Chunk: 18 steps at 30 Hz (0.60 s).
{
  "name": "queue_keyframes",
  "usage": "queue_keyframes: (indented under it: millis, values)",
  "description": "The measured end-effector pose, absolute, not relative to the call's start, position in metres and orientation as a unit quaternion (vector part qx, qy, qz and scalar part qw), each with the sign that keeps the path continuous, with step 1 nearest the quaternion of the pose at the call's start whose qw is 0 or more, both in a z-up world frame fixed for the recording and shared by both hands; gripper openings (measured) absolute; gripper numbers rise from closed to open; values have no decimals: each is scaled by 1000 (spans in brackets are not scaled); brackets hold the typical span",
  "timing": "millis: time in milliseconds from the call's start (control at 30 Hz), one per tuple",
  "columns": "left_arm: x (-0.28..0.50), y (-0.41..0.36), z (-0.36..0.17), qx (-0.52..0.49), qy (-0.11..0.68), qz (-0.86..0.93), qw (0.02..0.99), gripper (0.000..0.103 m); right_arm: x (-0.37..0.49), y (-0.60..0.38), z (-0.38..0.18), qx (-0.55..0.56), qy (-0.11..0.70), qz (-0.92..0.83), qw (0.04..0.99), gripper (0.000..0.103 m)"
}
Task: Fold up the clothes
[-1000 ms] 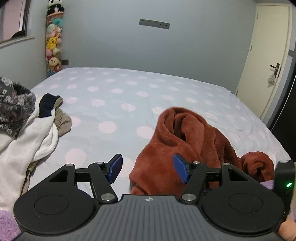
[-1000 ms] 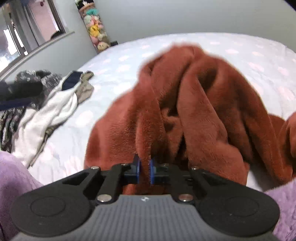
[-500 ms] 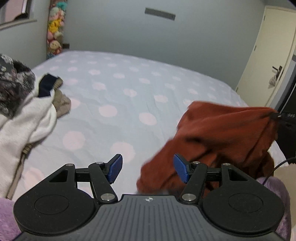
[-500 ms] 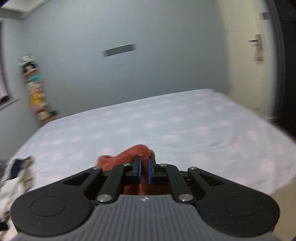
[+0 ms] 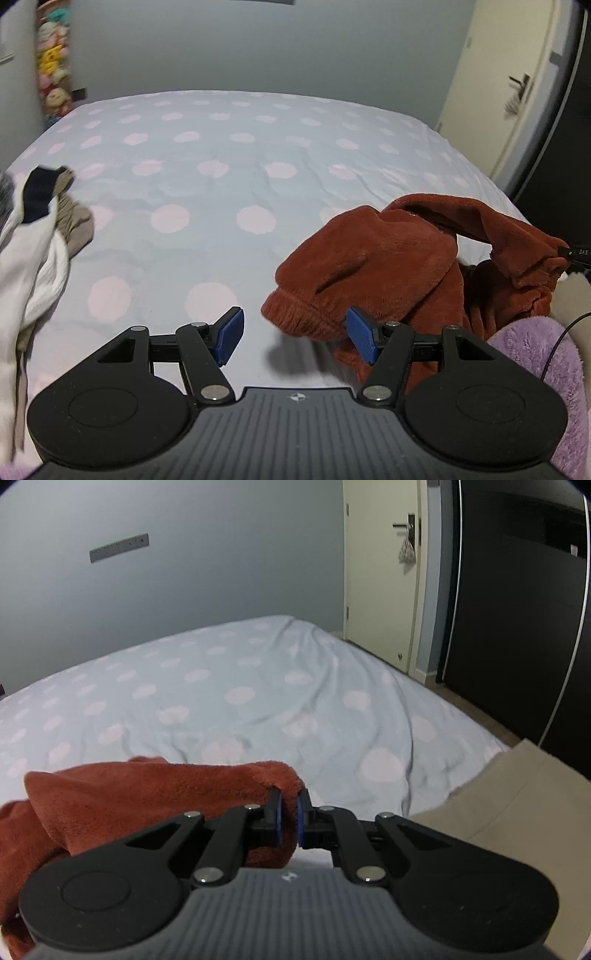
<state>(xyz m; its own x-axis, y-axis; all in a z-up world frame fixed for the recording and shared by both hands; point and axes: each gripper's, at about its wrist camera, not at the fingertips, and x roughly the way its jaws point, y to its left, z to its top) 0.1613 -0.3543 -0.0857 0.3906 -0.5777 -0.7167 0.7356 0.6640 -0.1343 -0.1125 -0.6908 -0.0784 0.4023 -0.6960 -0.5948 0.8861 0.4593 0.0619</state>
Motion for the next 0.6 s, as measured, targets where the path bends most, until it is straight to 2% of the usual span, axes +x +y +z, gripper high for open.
queue_keyframes:
  millis: [300, 400, 500, 600]
  values:
    - [219, -394, -111, 159, 419, -427, 785, 63, -118, -702, -70, 180, 268, -442, 836, 15]
    - [235, -405, -121, 175, 427, -438, 771, 63, -122, -700, -65, 182, 263, -439, 840, 35]
    - [243, -415, -133, 173, 444, -456, 751, 63, -129, -696, -59, 185, 257, -434, 843, 37]
    - [248, -421, -148, 162, 465, -467, 735, 63, -134, -690, -50, 173, 250, -429, 850, 45]
